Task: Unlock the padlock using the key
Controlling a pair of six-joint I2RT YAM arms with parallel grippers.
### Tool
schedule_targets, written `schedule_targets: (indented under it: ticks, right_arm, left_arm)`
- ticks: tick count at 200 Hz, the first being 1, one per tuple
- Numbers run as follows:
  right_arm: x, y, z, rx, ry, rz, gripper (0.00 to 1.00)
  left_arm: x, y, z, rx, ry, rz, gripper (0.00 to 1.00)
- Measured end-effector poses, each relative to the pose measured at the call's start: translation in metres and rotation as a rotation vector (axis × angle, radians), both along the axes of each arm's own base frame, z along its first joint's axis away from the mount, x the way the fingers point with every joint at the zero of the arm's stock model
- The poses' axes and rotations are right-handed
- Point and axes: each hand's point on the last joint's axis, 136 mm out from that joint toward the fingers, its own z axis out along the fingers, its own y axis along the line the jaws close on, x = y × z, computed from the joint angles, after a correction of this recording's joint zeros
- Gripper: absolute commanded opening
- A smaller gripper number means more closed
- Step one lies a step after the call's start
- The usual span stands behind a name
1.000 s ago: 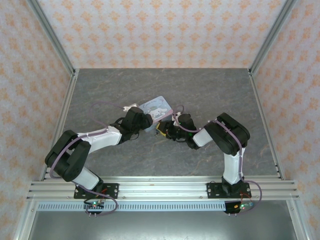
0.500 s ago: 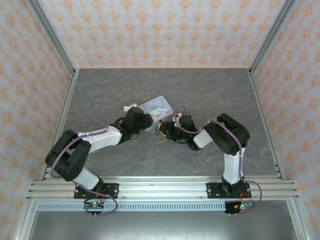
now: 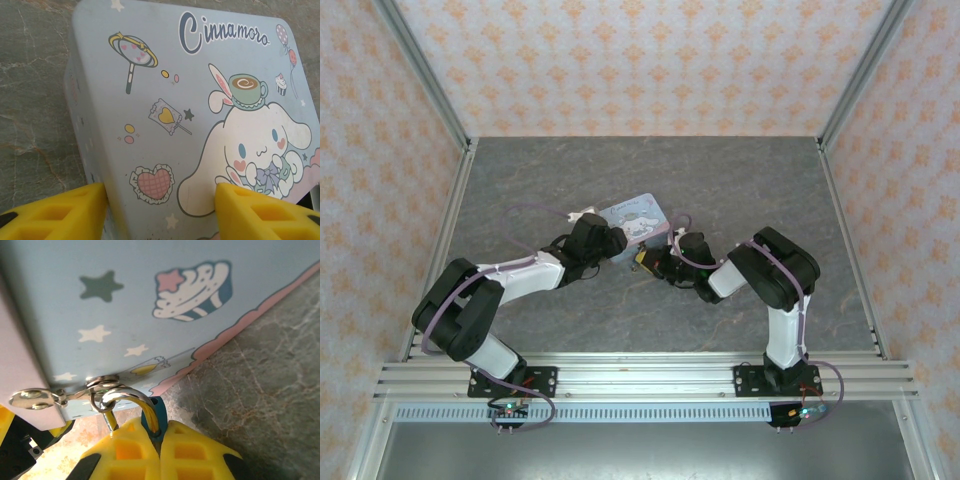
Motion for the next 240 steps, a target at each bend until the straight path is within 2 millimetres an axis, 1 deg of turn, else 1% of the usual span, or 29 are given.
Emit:
schedule_targets:
  ticks: [11, 44, 65, 89, 139, 195, 240]
  right_arm:
    - [0.000, -0.001, 0.001, -0.001, 0.000, -0.003, 0.00]
    - [0.001, -0.005, 0.001, -0.012, 0.018, -0.036, 0.00]
    - [0.002, -0.008, 0.002, -0.025, 0.033, -0.062, 0.00]
    - [0.004, -0.012, 0.002, -0.042, 0.046, -0.087, 0.00]
    - [0.007, -0.016, 0.002, -0.051, 0.062, -0.132, 0.00]
    - [0.012, -0.020, 0.005, -0.015, 0.085, -0.187, 0.00]
    - [0.022, -0.034, 0.008, 0.020, 0.090, -0.222, 0.00]
  left_arm:
    - [0.000, 0.000, 0.000, 0.000, 0.000, 0.000, 0.54]
    - [0.003, -0.002, 0.002, -0.013, -0.007, 0.003, 0.42]
    - [0.005, -0.004, 0.003, -0.020, -0.013, 0.004, 0.37]
    - [0.007, -0.005, 0.003, -0.026, -0.018, 0.003, 0.32]
    - [0.010, -0.009, 0.002, -0.036, -0.016, -0.002, 0.32]
    - [0.014, -0.013, -0.001, -0.043, -0.015, -0.010, 0.31]
    - [0.017, -0.019, -0.001, -0.060, -0.019, -0.024, 0.31]
